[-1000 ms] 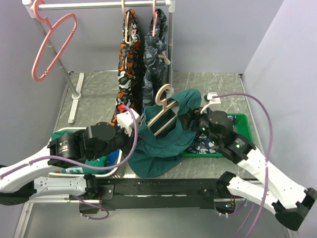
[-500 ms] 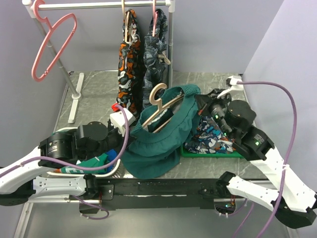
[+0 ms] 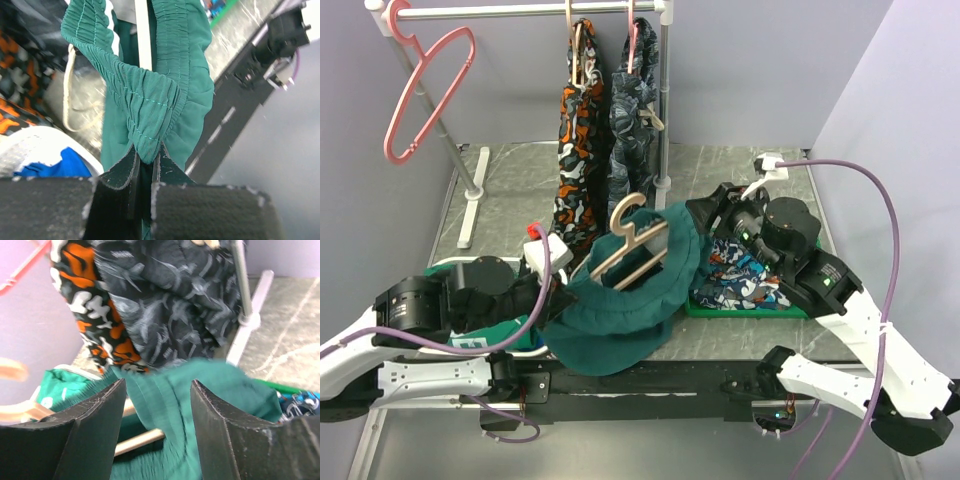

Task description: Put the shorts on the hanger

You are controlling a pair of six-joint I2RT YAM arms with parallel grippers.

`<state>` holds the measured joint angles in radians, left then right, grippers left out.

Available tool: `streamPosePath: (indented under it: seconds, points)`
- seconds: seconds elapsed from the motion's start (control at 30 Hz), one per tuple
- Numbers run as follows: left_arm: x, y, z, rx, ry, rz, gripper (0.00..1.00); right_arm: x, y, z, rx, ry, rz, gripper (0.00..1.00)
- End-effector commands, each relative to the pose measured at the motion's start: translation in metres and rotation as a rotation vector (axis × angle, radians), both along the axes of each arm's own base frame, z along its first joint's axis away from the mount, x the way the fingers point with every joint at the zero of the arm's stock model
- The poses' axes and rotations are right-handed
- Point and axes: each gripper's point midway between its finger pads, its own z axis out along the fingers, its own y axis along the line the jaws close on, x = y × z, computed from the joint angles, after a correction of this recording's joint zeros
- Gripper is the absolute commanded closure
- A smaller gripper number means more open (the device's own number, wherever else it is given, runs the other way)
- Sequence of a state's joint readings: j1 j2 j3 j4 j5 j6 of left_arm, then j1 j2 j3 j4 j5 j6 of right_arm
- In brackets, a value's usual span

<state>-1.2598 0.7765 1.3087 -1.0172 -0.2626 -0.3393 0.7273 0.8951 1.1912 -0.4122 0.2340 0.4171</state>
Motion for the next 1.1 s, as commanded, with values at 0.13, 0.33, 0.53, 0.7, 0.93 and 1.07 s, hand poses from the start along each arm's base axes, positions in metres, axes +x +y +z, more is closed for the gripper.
streamPosePath:
  seconds: [0.13, 0.33, 0.53, 0.7, 0.93, 1.07]
  points:
    - [-0.027, 0.012, 0.007, -0.124, 0.085, -0.067, 0.99, 0.005, 0.047, 0.049, 0.044, -0.095, 0.131, 0.38]
    - [-0.040, 0.023, -0.001, -0.127, 0.127, -0.093, 0.99, 0.019, 0.095, 0.067, 0.033, -0.136, 0.231, 0.38]
    - [-0.045, 0.037, -0.011, -0.124, 0.144, -0.088, 0.99, 0.012, 0.142, 0.082, 0.053, -0.207, 0.396, 0.37]
    - [-0.046, 0.052, -0.005, -0.157, 0.141, -0.056, 0.99, 0.023, 0.158, 0.082, 0.037, -0.194, 0.408, 0.37]
    - [-0.059, 0.071, 0.014, -0.213, 0.137, -0.093, 0.99, 0.018, 0.199, 0.085, 0.047, -0.192, 0.555, 0.36]
    - [-0.063, 0.079, 0.011, -0.174, 0.149, -0.096, 0.99, 0.022, 0.228, 0.074, 0.036, -0.174, 0.639, 0.35]
